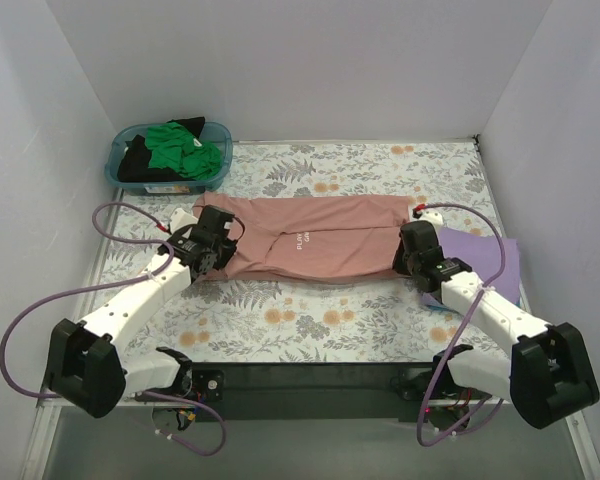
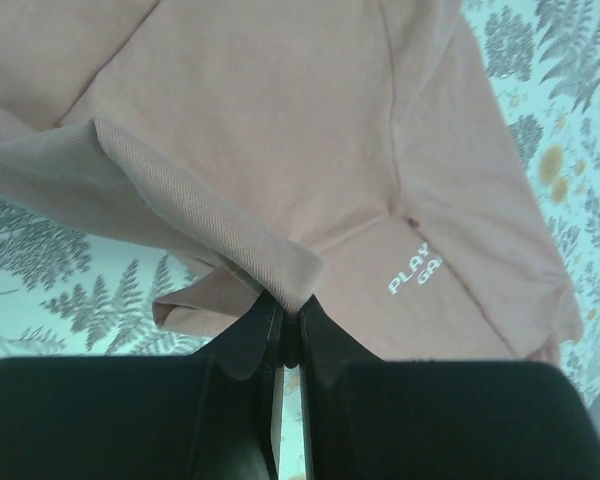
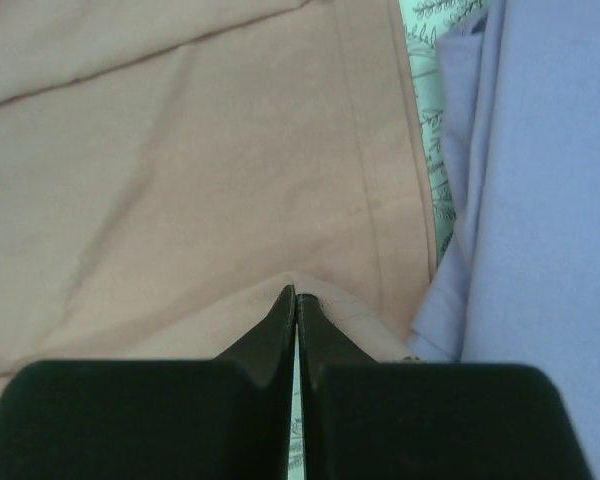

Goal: Fold and stack the t-shirts
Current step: Fold the tshirt

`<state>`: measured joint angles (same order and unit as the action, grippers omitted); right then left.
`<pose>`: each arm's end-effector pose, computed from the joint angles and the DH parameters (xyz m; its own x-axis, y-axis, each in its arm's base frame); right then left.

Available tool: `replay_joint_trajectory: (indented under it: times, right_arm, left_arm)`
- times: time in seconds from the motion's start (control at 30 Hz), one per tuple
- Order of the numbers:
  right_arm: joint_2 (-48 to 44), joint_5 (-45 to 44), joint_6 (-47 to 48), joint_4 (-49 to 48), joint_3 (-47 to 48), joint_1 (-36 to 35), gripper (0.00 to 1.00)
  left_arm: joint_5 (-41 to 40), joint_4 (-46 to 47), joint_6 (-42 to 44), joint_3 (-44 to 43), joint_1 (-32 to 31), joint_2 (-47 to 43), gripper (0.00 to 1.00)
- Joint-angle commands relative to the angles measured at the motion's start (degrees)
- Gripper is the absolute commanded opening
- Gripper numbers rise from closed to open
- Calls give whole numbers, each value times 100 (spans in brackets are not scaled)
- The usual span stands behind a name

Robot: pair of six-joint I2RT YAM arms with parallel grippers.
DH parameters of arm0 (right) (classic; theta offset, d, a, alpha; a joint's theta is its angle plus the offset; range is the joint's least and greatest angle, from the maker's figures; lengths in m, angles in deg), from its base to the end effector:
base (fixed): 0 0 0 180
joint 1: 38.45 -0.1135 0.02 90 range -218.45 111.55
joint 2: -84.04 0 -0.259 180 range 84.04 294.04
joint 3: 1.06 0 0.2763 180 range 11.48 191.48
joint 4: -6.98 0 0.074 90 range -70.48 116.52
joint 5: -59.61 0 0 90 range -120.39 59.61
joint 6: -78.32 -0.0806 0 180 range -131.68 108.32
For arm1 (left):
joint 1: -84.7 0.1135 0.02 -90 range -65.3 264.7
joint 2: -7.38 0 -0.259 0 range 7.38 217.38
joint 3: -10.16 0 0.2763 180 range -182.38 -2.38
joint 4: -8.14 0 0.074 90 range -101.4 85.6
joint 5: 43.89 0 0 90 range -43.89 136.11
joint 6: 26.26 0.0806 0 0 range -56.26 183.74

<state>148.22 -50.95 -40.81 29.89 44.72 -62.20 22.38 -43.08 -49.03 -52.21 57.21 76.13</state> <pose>0.2692 0.0875 0.1608 -0.5938 0.2367 -0.7690 0.1756 0.9708 0.1631 0.2633 -0.1004 0.1994 0.0766 -0.9914 -0.1059 -0.7801 0.0065 -0.6256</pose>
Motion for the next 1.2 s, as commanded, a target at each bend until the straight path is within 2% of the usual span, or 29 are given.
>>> replay_joint_trajectory:
  times: [0.0,0.2,0.47,0.53,0.57,0.6,0.63,0.67,0.7,0.77,0.83,0.87,0.93,1.07,1.17]
  right_arm:
    - [296,-282,249,-334,455,72,1]
    - [885,-89,548,-658,965,353,1]
    - [2176,579,873,-703,1922,713,1]
    - [2570,736,952,-694,2344,775,1]
    - [2686,789,1057,-625,2494,819,9]
    - [2783,764,1101,-633,2747,819,14]
    - [2993,624,1154,-633,2889,854,36]
    - [3108,675,1250,-459,3056,889,51]
    - [3231,728,1338,-274,3301,916,63]
    - [3408,650,1435,34,3786,933,71]
    - [3234,763,1541,202,3753,933,80]
    - [3110,842,1541,193,3647,933,98]
    - [2681,1141,1506,193,3219,933,98]
    - [1924,1545,1366,123,2358,933,98]
    - [1458,1976,1296,35,1777,942,98]
  left_arm:
    - [52,501,325,-422,225,234,0]
    - [236,809,694,-923,515,1077,0]
    - [457,1098,880,-1539,982,2185,0]
    - [570,1160,967,-1793,1122,2588,23]
    - [649,1161,1098,-1907,1175,2721,35]
    - [702,1161,1152,-2143,1262,2853,65]
    - [764,1117,1248,-2259,1307,3063,78]
    - [773,1091,1292,-2390,1333,3135,93]
    - [799,1055,1345,-2522,1377,3205,94]
    - [983,950,1485,-2865,1386,3250,94]
    - [1211,950,1618,-2841,1395,3171,95]
    - [1404,1002,1627,-2744,1386,2979,94]
    - [1668,1090,1688,-2455,1386,2768,95]
    - [2178,1388,1662,-1280,1351,2187,95]
    - [2153,1556,1627,-890,1307,1888,95]
